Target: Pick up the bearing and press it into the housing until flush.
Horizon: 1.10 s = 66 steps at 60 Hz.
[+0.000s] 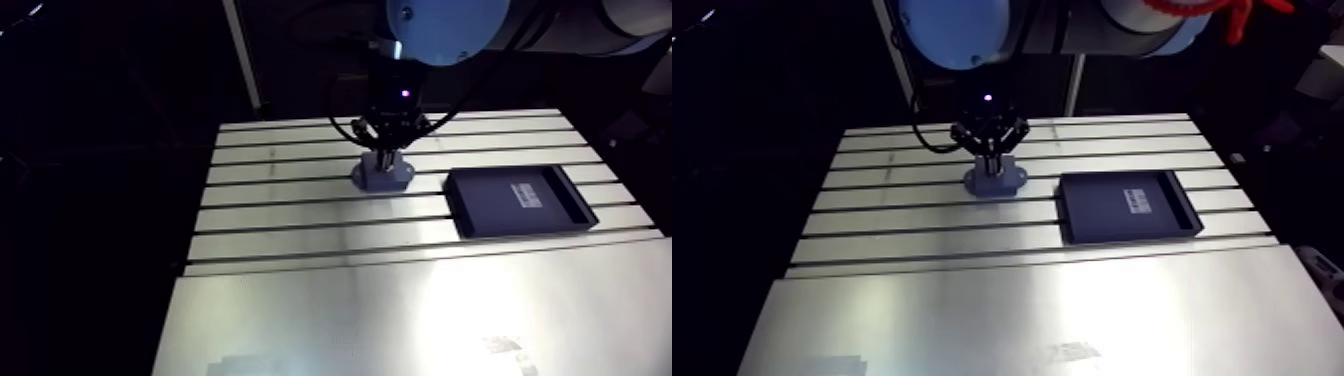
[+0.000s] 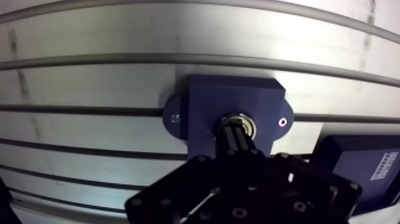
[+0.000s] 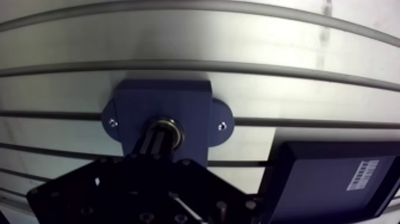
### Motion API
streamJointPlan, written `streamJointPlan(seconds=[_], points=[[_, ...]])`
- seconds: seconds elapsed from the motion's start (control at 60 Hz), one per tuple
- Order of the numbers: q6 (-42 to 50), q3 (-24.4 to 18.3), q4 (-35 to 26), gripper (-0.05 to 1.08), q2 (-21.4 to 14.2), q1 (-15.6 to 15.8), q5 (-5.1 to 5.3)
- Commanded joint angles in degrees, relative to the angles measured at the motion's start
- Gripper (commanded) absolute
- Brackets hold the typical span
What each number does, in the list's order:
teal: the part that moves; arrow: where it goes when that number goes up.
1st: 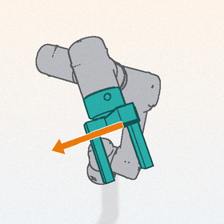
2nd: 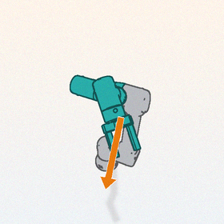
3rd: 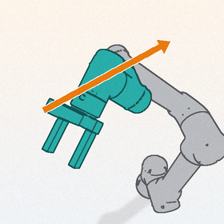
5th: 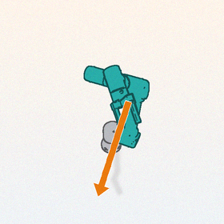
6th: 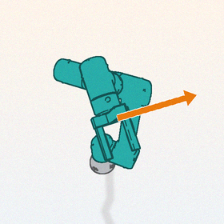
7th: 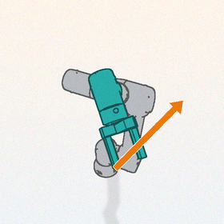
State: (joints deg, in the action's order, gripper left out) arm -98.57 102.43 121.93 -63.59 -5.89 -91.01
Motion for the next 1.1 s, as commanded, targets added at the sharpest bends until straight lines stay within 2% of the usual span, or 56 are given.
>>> streamJointPlan(seconds=[0.017, 1.1], points=[[-0.1, 0.0, 0.0, 1.08, 0.0, 0.0, 0.0], [-0.1, 0.0, 0.0, 1.08, 0.2, 0.1, -0.08]])
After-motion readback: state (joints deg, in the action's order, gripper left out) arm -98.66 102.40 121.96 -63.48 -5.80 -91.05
